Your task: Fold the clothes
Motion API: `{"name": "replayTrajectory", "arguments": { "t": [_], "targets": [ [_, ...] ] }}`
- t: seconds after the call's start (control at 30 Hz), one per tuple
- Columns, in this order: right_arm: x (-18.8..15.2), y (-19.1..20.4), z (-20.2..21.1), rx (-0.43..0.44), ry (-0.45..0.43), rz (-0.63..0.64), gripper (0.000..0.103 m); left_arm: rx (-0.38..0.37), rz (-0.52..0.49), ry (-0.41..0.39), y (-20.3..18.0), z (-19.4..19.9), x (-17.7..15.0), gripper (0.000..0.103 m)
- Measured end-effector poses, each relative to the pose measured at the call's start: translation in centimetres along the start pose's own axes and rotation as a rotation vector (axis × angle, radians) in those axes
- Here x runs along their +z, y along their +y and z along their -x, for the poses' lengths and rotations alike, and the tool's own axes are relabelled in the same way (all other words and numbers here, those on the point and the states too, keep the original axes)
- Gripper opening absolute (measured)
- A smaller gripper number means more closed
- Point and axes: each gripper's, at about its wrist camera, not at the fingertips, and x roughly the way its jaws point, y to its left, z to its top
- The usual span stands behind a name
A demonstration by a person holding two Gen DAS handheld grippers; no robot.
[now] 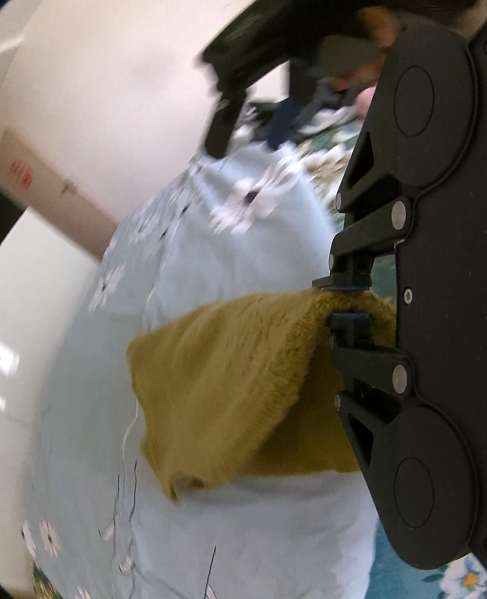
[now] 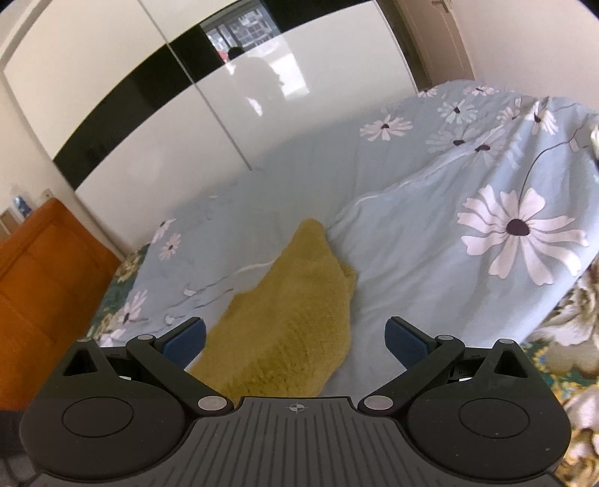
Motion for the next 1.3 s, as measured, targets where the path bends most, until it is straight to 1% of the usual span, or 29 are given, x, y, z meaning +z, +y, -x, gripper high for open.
{"name": "replayTrajectory", "arguments": {
  "t": [0.1,0.2,0.33,0.43,0.53,0.73,0.8,0.83,0.87,0.93,1.0,1.1,1.13,1.17,1.23,1.27,1.3],
  "targets": [
    [-0.3,0.6,2.3,0.004,0.007,0.021,0.103,-0.038,-0.013,0.039,-1.3,2.2,-2.7,0.007],
    [-1.1,1.1,4.4,0.008,0.025,0.036,0.103,-0.060,-0.051,0.097,-2.8,3.9,-6.1,0.006],
    [-2.5,2.0,6.9,0.023,0.061,0.070,0.103,-0.101,-0.055,0.169,-4.7,5.5,-10.6,0.006],
    [-3.6,2.4,8.4,0.030,0.092,0.109,0.103,-0.163,-0.061,0.219,-6.5,6.6,-13.8,0.006],
    [-4.9,2.6,10.0,0.029,0.120,0.140,0.103,-0.217,-0.117,0.284,-9.3,6.8,-17.1,0.006],
    [-7.3,2.6,13.0,-0.004,0.184,0.242,0.103,-0.341,-0.178,0.408,-14.4,6.1,-23.6,0.006],
    [-7.9,2.1,13.9,-0.027,0.199,0.258,0.103,-0.356,-0.198,0.431,-16.0,5.4,-25.3,0.006],
    [-8.2,1.8,14.4,-0.040,0.203,0.258,0.103,-0.353,-0.210,0.439,-16.7,5.0,-26.1,0.007],
    [-8.5,1.6,14.9,-0.053,0.208,0.259,0.103,-0.334,-0.219,0.445,-17.2,4.4,-26.8,0.007],
    [-8.7,0.7,15.5,-0.085,0.213,0.247,0.103,-0.277,-0.236,0.451,-17.5,3.6,-27.7,0.007],
    [-9.1,0.2,16.2,-0.102,0.214,0.245,0.103,-0.213,-0.231,0.448,-17.0,2.8,-28.0,0.008],
    [-9.7,0.1,16.1,-0.098,0.225,0.252,0.103,-0.176,-0.201,0.439,-14.8,3.2,-27.6,0.009],
    [-10.0,0.2,15.7,-0.092,0.232,0.259,0.103,-0.167,-0.188,0.432,-13.9,3.8,-27.4,0.013],
    [-10.4,0.5,15.4,-0.082,0.239,0.269,0.103,-0.165,-0.176,0.425,-13.1,4.3,-27.2,0.025],
    [-11.5,1.1,14.5,-0.061,0.258,0.293,0.103,-0.149,-0.151,0.387,-10.9,6.4,-26.9,0.037],
    [-12.2,1.7,13.6,-0.060,0.272,0.309,0.103,-0.129,-0.138,0.362,-9.6,7.8,-26.8,0.040],
    [-13.0,2.4,12.8,-0.060,0.287,0.326,0.103,-0.111,-0.122,0.347,-8.4,9.0,-26.8,0.040]
  ]
}}
